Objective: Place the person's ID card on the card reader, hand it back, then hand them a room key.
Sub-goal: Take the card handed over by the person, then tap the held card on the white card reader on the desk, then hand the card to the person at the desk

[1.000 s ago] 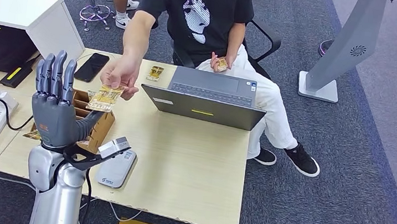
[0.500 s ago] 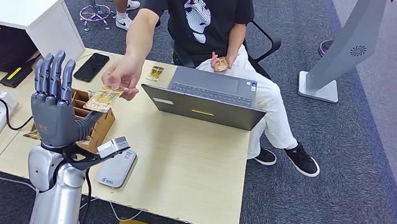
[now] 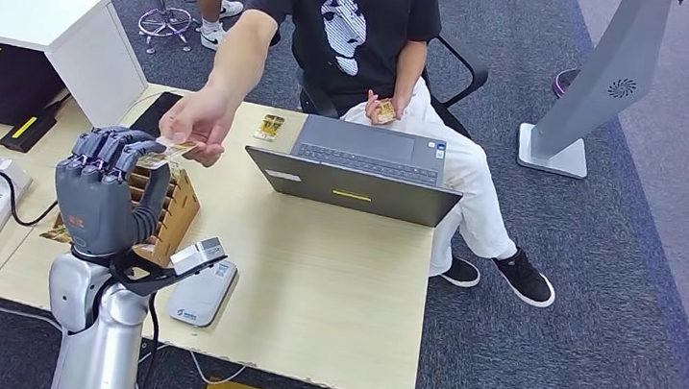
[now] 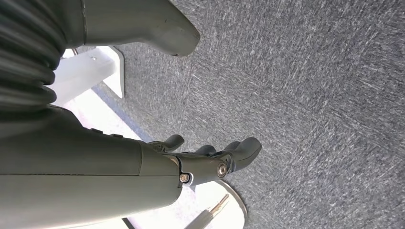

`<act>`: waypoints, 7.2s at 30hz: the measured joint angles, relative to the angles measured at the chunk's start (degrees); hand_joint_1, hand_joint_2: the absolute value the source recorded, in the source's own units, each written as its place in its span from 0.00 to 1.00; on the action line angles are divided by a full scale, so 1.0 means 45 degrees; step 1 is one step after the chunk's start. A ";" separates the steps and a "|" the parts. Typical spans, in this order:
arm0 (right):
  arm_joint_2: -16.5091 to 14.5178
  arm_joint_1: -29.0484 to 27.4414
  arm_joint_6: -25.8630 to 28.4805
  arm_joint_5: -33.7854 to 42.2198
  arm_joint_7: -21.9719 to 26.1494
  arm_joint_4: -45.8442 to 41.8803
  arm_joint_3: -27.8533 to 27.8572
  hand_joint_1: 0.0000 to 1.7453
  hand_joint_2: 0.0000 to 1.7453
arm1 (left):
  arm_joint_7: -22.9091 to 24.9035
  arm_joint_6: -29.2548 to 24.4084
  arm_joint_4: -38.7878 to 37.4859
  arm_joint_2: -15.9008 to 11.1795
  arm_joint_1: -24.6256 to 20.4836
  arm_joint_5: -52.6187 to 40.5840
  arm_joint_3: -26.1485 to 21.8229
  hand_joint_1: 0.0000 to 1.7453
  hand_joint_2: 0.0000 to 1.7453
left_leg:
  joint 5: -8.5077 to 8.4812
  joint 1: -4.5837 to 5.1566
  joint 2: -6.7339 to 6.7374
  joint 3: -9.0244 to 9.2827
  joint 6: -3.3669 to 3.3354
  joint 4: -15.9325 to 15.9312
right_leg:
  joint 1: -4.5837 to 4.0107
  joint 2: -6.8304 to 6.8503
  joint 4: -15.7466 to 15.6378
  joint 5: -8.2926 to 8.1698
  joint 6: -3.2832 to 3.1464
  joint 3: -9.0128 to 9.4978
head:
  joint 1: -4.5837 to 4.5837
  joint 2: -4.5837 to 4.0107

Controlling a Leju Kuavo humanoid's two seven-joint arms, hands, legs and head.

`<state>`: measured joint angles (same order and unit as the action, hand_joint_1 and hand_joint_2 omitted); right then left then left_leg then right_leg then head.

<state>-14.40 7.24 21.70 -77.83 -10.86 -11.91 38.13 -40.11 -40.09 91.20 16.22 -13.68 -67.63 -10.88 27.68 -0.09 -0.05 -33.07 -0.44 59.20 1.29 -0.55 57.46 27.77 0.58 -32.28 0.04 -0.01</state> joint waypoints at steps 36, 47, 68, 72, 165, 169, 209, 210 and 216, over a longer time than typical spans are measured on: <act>0.0000 0.0003 -0.0004 0.0091 -0.0089 0.0000 -0.0299 0.00 1.00 | 0.0000 -0.0002 0.0732 -0.0029 0.0007 0.0372 0.0000 1.00 1.00 | 0.0000 0.0000 -0.0002 -0.0001 0.0000 0.0000 | 0.0000 0.0003 0.0000 0.0000 0.0000 0.0001 | 0.0000 0.0001; 0.0000 -0.0093 0.0239 0.0630 0.0097 0.0000 -0.0273 0.00 1.00 | 0.0068 0.0000 -0.0468 -0.0108 0.1204 0.1180 -0.0002 1.00 1.00 | 0.0005 0.0000 -0.0011 -0.0012 0.0003 -0.0002 | 0.0000 0.0006 0.0000 0.0007 0.0003 -0.0003 | -0.0004 0.0000; 0.0000 -0.0360 0.0477 0.0723 0.0228 0.0005 -0.0094 0.00 1.00 | 0.0032 -0.0005 -0.2571 -0.0156 0.2694 0.1599 -0.0010 1.00 1.00 | 0.0007 0.0000 -0.0019 -0.0024 -0.0001 -0.0002 | 0.0000 0.0012 0.0000 0.0016 0.0015 -0.0007 | -0.0005 0.0000; 0.0000 -0.0364 0.0478 0.0742 0.0242 0.0005 -0.0094 0.00 1.00 | 0.0030 -0.0005 -0.2633 -0.0160 0.2773 0.1690 -0.0010 1.00 1.00 | 0.0008 0.0000 -0.0019 -0.0025 -0.0001 -0.0002 | 0.0000 0.0012 0.0000 0.0016 0.0015 -0.0007 | -0.0004 0.0000; 0.0008 -0.0292 0.0201 0.0232 0.0101 0.0015 0.0206 0.00 1.00 | 0.1522 -0.0015 -0.1738 -0.1138 -0.0226 -0.0807 -0.2276 1.00 1.00 | -0.0002 -0.0003 -0.0029 -0.0018 0.0001 -0.0002 | -0.0003 0.0018 0.0004 0.0007 0.0004 -0.0006 | -0.0002 0.0001; 0.0010 -0.0263 0.0175 0.0232 0.0087 0.0012 0.0137 0.00 1.00 | 0.1757 -0.0015 -0.2472 -0.1518 -0.0738 -0.1077 -0.2575 1.00 1.00 | -0.0003 -0.0004 -0.0028 -0.0020 0.0001 -0.0002 | -0.0003 0.0016 0.0006 0.0007 0.0004 -0.0006 | -0.0002 0.0001; 0.0010 -0.0153 0.0028 0.0469 0.0107 0.0010 0.0022 0.00 1.00 | 0.0250 -0.0017 -0.3639 -0.1700 -0.1897 -0.0389 -0.3700 0.00 1.00 | 0.0014 -0.0003 0.0005 -0.0031 0.0011 -0.0002 | -0.0002 -0.0016 0.0005 0.0011 0.0007 -0.0028 | -0.0001 0.0001; 0.0010 -0.0154 0.0027 0.0469 0.0108 0.0010 0.0022 0.00 1.00 | 0.0180 -0.0017 -0.3593 -0.1637 -0.1883 -0.0336 -0.3707 0.00 1.00 | 0.0013 -0.0003 0.0003 -0.0031 0.0011 -0.0002 | -0.0002 -0.0014 0.0005 0.0011 0.0007 -0.0027 | 0.0000 0.0001; 0.0010 -0.0191 -0.0007 0.0499 0.0135 0.0013 0.0022 0.00 1.00 | 0.0040 -0.0018 -0.2722 -0.1221 -0.1673 -0.0023 -0.3521 0.00 1.00 | 0.0012 -0.0002 0.0003 -0.0030 0.0011 -0.0001 | -0.0001 -0.0015 0.0004 0.0009 0.0004 -0.0027 | -0.0001 0.0001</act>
<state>-14.36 6.38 21.67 -75.58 -10.26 -11.85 38.23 -39.93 -40.17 78.95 10.72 -21.21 -67.73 -26.73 27.73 -0.10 -0.04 -33.21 -0.39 59.20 1.29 -0.62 57.48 27.81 0.60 -32.40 0.04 0.00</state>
